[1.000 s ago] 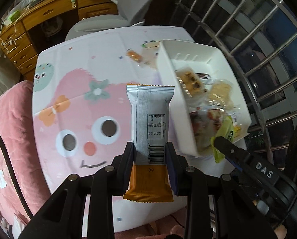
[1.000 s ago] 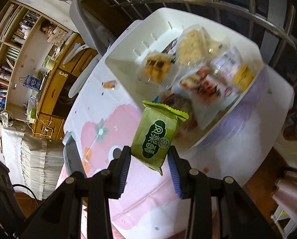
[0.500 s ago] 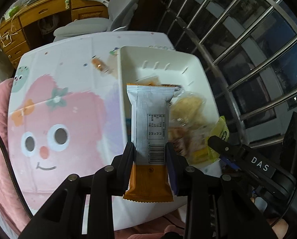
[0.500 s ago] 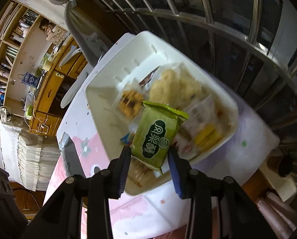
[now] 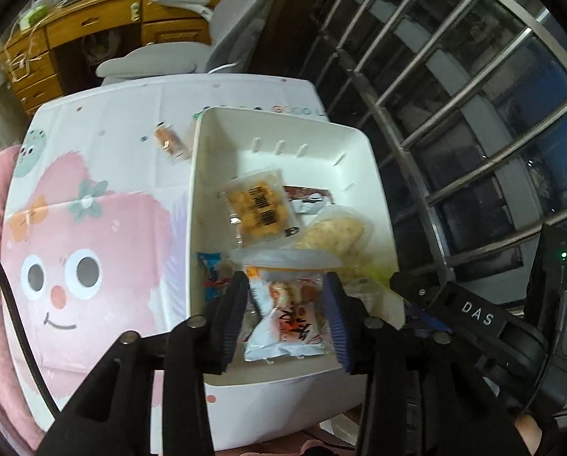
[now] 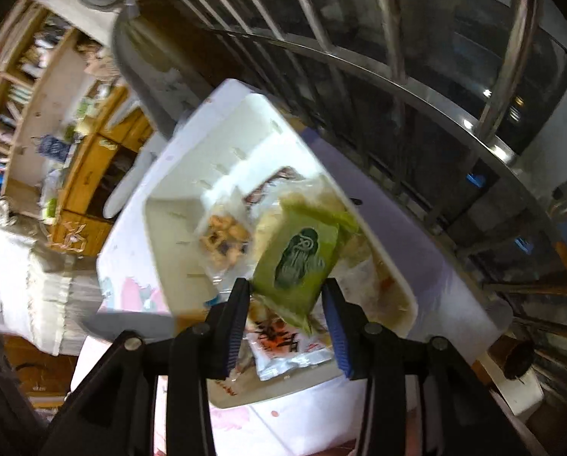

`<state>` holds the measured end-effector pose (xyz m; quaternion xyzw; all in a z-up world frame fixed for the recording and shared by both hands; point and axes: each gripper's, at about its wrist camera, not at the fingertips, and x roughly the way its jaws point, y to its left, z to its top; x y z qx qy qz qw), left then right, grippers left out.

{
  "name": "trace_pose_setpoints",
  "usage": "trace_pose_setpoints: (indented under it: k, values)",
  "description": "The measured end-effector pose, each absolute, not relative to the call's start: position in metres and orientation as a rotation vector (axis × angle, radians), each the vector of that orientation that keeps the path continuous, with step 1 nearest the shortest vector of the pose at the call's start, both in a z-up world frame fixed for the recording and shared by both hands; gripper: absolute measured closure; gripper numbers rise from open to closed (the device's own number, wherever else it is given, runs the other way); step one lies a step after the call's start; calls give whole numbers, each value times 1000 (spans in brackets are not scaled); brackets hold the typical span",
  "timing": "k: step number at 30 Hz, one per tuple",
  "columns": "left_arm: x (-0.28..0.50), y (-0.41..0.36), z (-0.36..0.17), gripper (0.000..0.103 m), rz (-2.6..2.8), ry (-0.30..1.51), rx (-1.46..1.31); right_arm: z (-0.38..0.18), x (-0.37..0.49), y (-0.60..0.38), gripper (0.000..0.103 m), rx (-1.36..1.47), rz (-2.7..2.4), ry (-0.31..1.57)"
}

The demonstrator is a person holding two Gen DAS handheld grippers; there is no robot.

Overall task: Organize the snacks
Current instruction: 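Open both grippers to drop the bar and green packet into the tray, then grasp the small orange packet on the cloth with the left gripper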

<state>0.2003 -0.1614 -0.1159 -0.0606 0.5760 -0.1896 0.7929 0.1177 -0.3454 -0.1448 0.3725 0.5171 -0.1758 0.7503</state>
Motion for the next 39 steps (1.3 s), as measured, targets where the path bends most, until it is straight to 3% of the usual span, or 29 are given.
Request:
trace_pose_setpoints:
  k: [4, 8, 20, 27, 39]
  values:
    - [205, -145, -117, 43, -346, 1236, -119, -163, 119, -354, 56, 893, -387, 1169]
    - [213, -125, -121, 39, -300, 1239, -113, -177, 118, -355, 45, 937, -403, 1194]
    - [267, -65, -153, 38, -294, 1301, -132, -186, 132, -336, 36, 905, -417, 1218]
    - [312, -45, -175, 38, -296, 1329, -191, -196, 146, -328, 35, 868, -451, 1290]
    - [407, -55, -229, 38, -288, 1356, -224, -204, 170, -294, 32, 637, -343, 1312]
